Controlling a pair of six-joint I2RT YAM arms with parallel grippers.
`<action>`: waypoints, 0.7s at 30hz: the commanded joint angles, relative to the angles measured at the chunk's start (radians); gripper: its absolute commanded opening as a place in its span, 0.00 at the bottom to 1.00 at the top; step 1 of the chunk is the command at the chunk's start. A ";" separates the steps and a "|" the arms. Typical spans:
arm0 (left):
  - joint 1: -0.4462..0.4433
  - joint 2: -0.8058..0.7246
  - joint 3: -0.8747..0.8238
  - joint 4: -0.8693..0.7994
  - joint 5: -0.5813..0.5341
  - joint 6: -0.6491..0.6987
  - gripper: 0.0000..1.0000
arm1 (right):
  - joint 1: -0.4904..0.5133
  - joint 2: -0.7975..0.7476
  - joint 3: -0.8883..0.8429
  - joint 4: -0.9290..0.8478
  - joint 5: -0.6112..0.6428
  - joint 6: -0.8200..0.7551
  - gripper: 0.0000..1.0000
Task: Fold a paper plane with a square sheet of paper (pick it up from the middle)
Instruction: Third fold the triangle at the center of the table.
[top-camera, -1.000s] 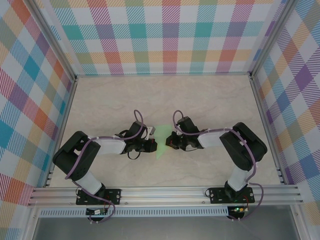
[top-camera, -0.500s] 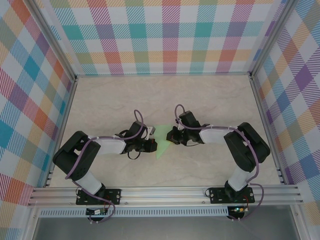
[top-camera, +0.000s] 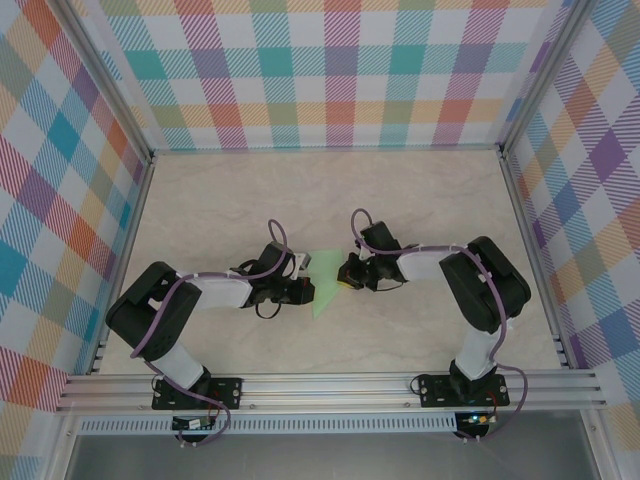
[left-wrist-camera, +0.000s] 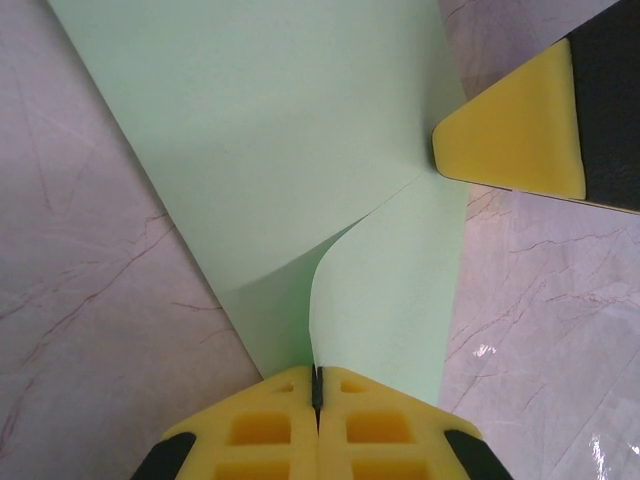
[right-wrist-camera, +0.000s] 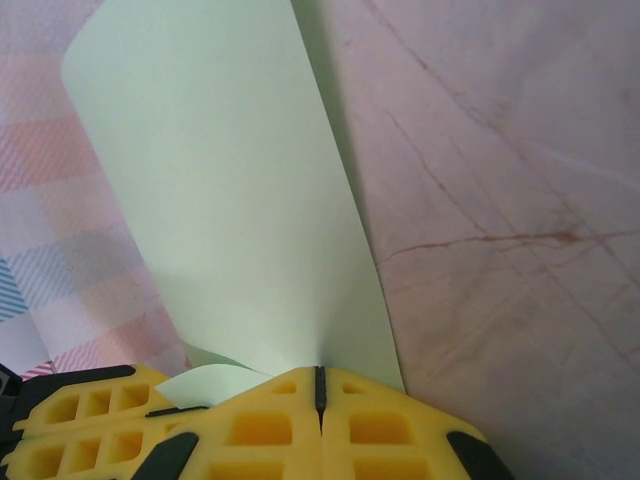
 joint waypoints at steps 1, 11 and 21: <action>0.008 0.044 -0.018 -0.105 -0.040 0.022 0.04 | -0.001 0.011 0.026 -0.093 0.036 -0.049 0.05; 0.008 0.065 -0.011 -0.101 -0.037 0.021 0.04 | -0.023 -0.034 0.060 -0.035 -0.080 -0.060 0.06; 0.008 0.062 -0.006 -0.112 -0.042 0.029 0.04 | -0.023 0.032 -0.028 0.059 -0.056 -0.033 0.06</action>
